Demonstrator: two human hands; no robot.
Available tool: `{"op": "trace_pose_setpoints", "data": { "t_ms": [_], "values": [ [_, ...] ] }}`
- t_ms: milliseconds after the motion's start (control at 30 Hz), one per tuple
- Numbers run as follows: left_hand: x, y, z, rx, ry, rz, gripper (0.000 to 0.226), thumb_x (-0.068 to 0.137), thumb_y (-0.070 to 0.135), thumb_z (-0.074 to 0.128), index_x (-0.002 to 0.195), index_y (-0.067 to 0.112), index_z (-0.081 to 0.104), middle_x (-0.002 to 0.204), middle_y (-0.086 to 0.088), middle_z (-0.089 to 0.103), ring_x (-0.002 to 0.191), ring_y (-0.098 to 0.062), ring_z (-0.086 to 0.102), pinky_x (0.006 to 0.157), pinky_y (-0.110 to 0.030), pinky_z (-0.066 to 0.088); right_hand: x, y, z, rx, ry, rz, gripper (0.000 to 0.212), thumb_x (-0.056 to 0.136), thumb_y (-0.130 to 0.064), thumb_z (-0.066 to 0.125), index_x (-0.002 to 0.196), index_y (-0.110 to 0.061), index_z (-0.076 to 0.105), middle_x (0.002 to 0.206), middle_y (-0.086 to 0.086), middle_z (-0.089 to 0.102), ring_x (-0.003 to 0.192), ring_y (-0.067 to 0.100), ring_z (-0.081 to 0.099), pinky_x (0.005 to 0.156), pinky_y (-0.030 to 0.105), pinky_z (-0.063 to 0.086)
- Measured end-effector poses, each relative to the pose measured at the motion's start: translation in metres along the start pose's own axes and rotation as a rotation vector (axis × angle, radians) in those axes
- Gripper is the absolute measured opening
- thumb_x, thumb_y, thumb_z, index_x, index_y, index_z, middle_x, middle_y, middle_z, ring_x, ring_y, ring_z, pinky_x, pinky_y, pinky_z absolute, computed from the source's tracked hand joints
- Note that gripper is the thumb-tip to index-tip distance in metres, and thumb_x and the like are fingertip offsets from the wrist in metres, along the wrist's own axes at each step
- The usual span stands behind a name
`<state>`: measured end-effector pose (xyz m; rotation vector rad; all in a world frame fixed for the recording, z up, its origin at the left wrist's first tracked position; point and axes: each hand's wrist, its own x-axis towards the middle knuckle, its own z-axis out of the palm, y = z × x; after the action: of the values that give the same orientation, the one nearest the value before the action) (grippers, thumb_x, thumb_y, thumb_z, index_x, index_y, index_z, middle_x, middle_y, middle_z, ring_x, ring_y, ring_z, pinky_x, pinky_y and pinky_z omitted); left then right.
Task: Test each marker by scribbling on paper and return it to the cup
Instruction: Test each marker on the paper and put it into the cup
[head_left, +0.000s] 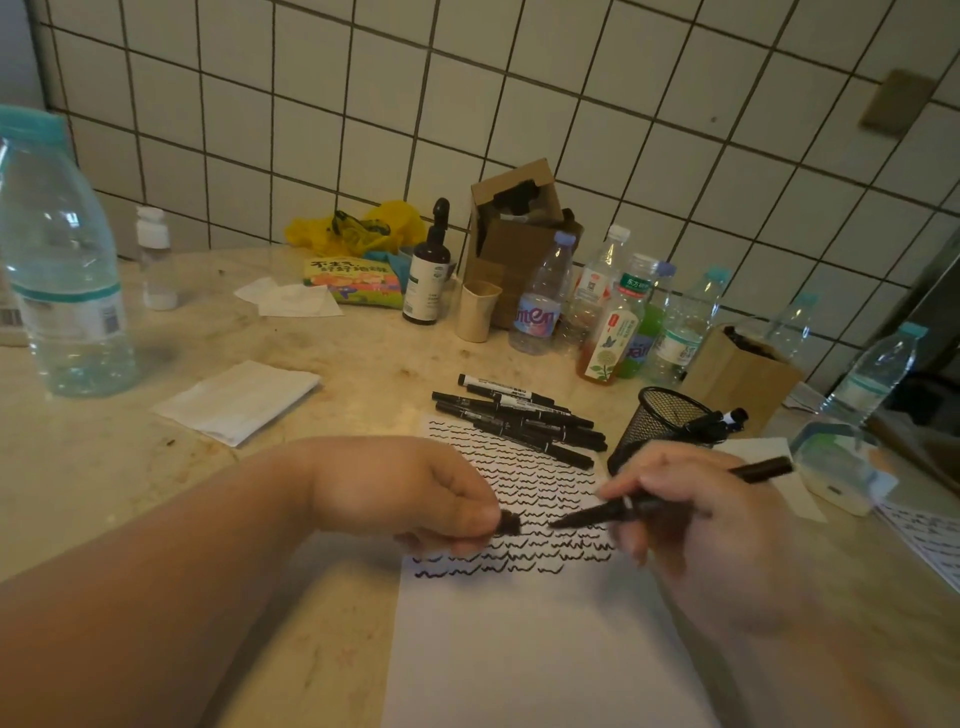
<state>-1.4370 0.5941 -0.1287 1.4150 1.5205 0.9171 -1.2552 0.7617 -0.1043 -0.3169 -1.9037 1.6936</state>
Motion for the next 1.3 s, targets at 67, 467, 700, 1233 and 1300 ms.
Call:
{"op": "trace_pose_setpoints", "data": {
  "t_ms": [67, 467, 700, 1233, 1300],
  "values": [
    [0.000, -0.003, -0.004, -0.030, 0.142, -0.019, 0.033, 0.100, 0.039, 0.053, 0.074, 0.022, 0.065, 0.060, 0.004, 0.046, 0.055, -0.011, 0.038, 0.057, -0.023, 0.035, 0.002, 0.002, -0.016, -0.012, 0.060, 0.027, 0.034, 0.093, -0.004, 0.052, 0.068, -0.003, 0.076, 0.055, 0.018, 0.058, 0.047, 0.024, 0.054, 0.046, 0.030, 0.044],
    [0.022, -0.005, 0.010, 0.626, 0.404, -0.312, 0.024, 0.102, 0.047, 0.046, 0.107, 0.034, 0.066, 0.089, 0.008, 0.067, 0.083, -0.009, 0.062, 0.079, -0.035, 0.055, 0.000, 0.039, -0.038, -0.002, 0.275, 0.304, 0.019, 0.097, -0.010, 0.059, 0.084, -0.004, 0.071, 0.061, 0.008, 0.066, 0.057, 0.019, 0.058, 0.056, 0.032, 0.047],
    [0.025, -0.011, 0.010, 0.705, 0.398, -0.299, 0.028, 0.101, 0.050, 0.046, 0.097, 0.030, 0.066, 0.084, 0.007, 0.066, 0.078, -0.011, 0.061, 0.073, -0.033, 0.053, -0.001, 0.047, -0.036, -0.355, 0.271, 0.301, 0.025, 0.094, -0.024, 0.063, 0.078, -0.007, 0.070, 0.053, 0.003, 0.066, 0.052, 0.019, 0.059, 0.062, 0.041, 0.053],
    [0.026, -0.013, 0.009, 0.712, 0.396, -0.286, 0.029, 0.101, 0.052, 0.046, 0.096, 0.031, 0.065, 0.083, 0.008, 0.065, 0.078, -0.010, 0.061, 0.072, -0.032, 0.053, -0.001, 0.057, -0.029, -0.340, 0.144, 0.273, 0.024, 0.095, -0.021, 0.062, 0.074, -0.013, 0.071, 0.061, 0.012, 0.069, 0.057, 0.022, 0.062, 0.066, 0.044, 0.058],
    [0.025, -0.014, 0.009, 0.703, 0.393, -0.289, 0.028, 0.100, 0.053, 0.046, 0.097, 0.032, 0.065, 0.083, 0.009, 0.065, 0.078, -0.009, 0.062, 0.073, -0.033, 0.054, -0.001, 0.058, -0.029, -0.386, 0.145, 0.254, 0.023, 0.096, -0.023, 0.061, 0.076, -0.018, 0.072, 0.061, 0.011, 0.070, 0.057, 0.021, 0.063, 0.070, 0.047, 0.058]
  ]
}}
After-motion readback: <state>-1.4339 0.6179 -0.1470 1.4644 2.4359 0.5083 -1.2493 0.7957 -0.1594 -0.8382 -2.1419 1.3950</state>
